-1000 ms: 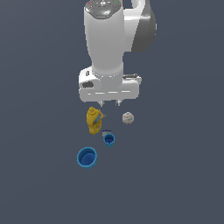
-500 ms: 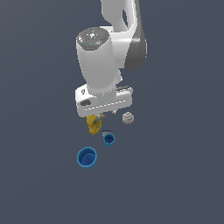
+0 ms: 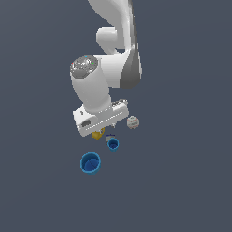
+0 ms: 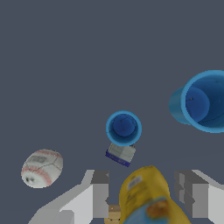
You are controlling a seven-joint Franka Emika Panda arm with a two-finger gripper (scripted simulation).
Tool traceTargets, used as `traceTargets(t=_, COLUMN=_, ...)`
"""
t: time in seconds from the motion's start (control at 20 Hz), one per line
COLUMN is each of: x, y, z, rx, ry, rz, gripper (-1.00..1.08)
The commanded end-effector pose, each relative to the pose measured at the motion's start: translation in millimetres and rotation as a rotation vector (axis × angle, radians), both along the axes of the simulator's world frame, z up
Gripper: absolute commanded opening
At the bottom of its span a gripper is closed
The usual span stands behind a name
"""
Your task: Pick up a designated object from a clutter of objects.
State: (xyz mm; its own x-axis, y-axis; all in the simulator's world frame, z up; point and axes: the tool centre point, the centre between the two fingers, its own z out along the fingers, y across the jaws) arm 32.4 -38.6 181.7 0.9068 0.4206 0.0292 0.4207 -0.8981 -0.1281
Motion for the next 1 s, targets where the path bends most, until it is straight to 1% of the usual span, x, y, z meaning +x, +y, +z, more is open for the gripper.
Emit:
traceTargets(t=0.0, x=3, y=-4, z=-12, rx=0.021, ry=-0.016, rz=0.049, gripper=0.28)
traceTargets(t=0.25, x=10, y=-11, z=-33, rx=0.065, ry=-0.054, rz=0.140, gripper=0.28)
traceTargets(t=0.5, x=16, y=-18, z=-52, rx=0.110, ry=-0.103, rz=0.225, gripper=0.28)
traceTargets(t=0.95, x=28, y=-31, z=-77, rx=0.184, ry=-0.224, rz=0.363, gripper=0.28)
